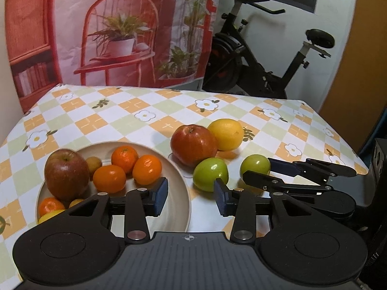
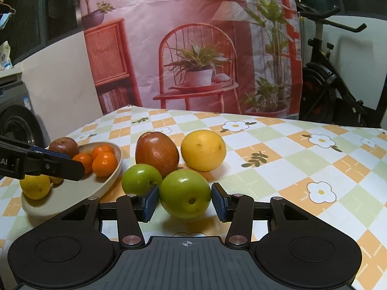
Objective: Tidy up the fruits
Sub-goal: 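Close the right gripper on a green apple while the left gripper closes on another green apple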
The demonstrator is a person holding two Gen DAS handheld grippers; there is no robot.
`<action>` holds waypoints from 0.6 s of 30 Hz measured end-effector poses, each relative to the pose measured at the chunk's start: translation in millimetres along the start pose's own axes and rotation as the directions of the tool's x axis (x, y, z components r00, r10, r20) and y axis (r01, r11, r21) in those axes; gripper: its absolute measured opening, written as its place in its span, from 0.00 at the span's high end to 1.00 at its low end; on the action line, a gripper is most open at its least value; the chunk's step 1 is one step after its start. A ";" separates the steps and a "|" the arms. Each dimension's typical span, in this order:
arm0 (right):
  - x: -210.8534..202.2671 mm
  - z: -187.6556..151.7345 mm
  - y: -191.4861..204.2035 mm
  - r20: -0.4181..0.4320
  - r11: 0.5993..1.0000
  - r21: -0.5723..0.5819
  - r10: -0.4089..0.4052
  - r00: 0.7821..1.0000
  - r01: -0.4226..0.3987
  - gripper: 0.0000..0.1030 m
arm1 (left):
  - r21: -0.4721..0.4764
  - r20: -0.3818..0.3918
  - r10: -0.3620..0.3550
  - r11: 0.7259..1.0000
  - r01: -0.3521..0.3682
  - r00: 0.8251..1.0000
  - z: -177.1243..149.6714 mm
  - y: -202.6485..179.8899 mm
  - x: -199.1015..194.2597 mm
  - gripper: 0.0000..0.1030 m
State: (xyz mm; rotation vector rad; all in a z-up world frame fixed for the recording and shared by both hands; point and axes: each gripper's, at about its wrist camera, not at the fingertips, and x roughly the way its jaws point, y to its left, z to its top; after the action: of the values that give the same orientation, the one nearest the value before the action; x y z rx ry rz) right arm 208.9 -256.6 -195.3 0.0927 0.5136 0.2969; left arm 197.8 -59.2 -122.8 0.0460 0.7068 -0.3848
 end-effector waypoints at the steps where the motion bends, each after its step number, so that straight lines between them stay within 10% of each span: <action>1: -0.3 0.0 -0.5 0.001 1.000 0.003 0.003 1.000 -0.003 0.57 | 0.016 0.004 -0.003 1.000 0.003 1.000 0.9 -1.5 1.1 0.58; 18: -3.2 -2.6 -16.8 0.023 0.993 0.118 -0.014 1.000 0.012 0.57 | 0.163 -0.065 -0.047 0.985 0.058 0.997 15.5 -24.1 51.9 0.58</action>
State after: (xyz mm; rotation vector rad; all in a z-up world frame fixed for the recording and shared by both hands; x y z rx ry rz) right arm 209.2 -273.5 -198.8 0.2073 0.5083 0.2524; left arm 234.7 -101.4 -142.2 0.1969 0.7362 -0.4937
